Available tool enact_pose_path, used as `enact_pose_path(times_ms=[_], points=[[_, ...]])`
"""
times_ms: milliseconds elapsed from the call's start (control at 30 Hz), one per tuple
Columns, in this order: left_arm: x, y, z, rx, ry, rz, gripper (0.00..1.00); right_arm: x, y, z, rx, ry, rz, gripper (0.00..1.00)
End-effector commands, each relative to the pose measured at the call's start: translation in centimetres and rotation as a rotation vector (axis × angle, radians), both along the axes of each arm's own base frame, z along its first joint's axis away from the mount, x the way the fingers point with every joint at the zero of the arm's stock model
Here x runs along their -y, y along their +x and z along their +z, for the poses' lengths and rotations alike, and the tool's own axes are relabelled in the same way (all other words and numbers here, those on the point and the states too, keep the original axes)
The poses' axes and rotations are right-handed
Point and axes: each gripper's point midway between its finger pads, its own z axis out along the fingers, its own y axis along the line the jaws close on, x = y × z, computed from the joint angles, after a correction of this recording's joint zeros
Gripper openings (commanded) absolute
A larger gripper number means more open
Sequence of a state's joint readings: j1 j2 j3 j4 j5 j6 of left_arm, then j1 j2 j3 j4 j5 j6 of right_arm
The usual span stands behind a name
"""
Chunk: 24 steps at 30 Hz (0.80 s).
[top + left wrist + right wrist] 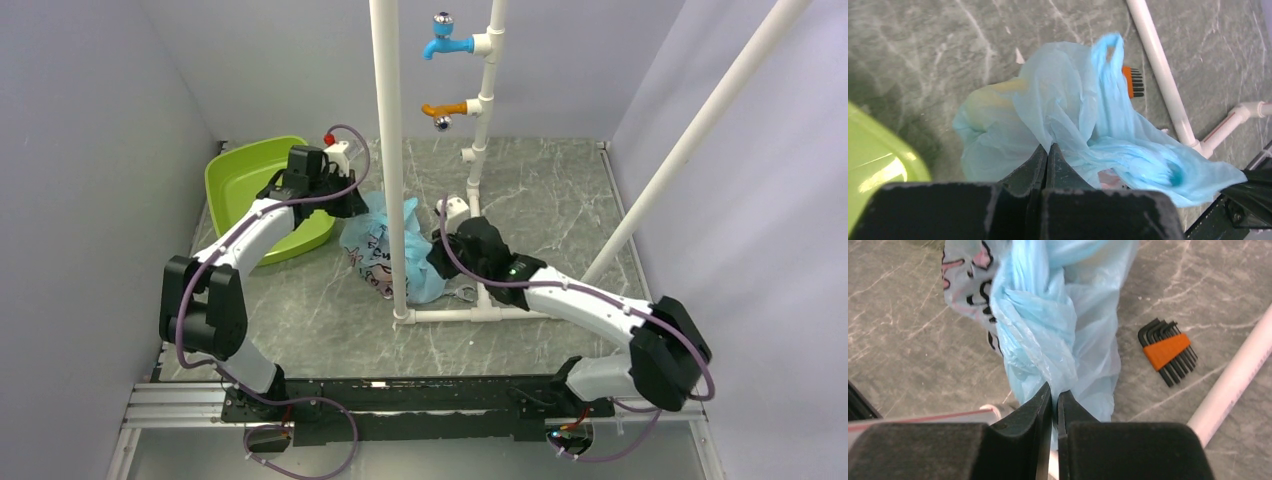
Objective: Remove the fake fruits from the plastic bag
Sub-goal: Untie the plastic bag at the center of the board.
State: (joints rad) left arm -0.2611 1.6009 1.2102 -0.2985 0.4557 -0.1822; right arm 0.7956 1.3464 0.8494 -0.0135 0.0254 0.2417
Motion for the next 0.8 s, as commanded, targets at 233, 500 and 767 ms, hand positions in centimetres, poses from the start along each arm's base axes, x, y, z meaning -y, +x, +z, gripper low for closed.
enact_pose_path(times_ms=[233,500,767], points=[[-3.2,1.6,2.1,0.054,-0.010,0.135,0.00,3.2,-4.5,-2.6,-0.023,0.125,-0.026,0.10],[-2.6,1.4,2.0,0.049,-0.032,0.103,0.00,3.9,-3.8,-0.2,0.000,0.067,-0.051,0.29],[-2.2,1.4,1.9,0.040,-0.043,0.085,0.00,1.6,-1.5,5.2,0.091,0.084,-0.010,0.70]])
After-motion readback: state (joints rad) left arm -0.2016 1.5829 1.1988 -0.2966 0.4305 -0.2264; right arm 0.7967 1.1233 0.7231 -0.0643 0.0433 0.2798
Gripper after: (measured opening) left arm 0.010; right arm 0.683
